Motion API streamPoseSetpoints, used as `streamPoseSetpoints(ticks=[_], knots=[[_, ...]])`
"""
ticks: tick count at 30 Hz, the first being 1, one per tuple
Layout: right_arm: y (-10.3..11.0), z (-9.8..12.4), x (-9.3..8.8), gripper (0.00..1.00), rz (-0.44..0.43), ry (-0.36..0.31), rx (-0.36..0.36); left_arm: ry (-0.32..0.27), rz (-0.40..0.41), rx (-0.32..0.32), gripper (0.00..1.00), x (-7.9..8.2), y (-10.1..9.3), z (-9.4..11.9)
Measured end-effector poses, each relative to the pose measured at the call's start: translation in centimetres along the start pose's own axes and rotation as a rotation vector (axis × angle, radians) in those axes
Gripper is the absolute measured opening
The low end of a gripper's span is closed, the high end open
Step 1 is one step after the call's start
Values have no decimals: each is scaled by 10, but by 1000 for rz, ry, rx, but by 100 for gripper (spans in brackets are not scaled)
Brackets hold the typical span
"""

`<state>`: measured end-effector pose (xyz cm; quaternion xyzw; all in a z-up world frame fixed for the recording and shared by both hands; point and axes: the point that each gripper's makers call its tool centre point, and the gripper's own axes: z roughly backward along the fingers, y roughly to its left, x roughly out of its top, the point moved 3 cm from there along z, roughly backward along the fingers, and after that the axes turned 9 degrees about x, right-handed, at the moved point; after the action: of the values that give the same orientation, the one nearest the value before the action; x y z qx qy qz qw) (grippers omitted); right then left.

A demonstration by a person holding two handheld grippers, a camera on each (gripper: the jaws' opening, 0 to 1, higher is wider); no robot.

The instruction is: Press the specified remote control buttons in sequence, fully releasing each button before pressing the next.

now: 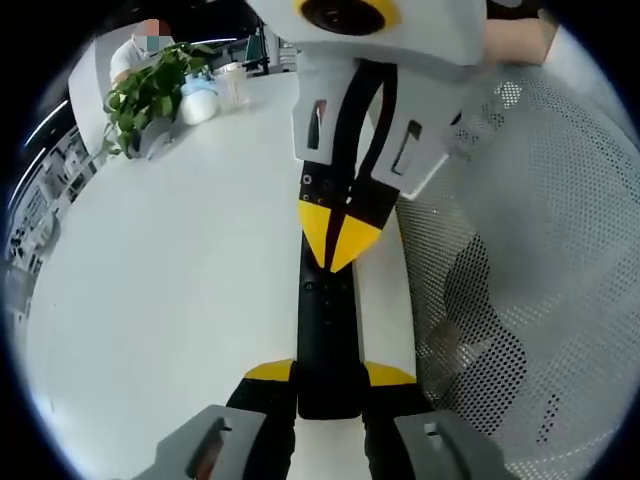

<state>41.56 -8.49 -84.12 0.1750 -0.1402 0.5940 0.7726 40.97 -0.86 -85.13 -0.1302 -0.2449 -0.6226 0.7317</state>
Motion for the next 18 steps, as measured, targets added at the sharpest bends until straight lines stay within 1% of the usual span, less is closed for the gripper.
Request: streamPoseSetpoints(ticks=[7,12,18], knots=[[-1,0,0,0,-12,-7,6,1,0,0,24,0,0,0],[-1,1,1,0,4,1,6,1,-1,1,24,0,0,0],[-3,2,1,0,-29,-13,18,2,1,1,24,0,0,0]])
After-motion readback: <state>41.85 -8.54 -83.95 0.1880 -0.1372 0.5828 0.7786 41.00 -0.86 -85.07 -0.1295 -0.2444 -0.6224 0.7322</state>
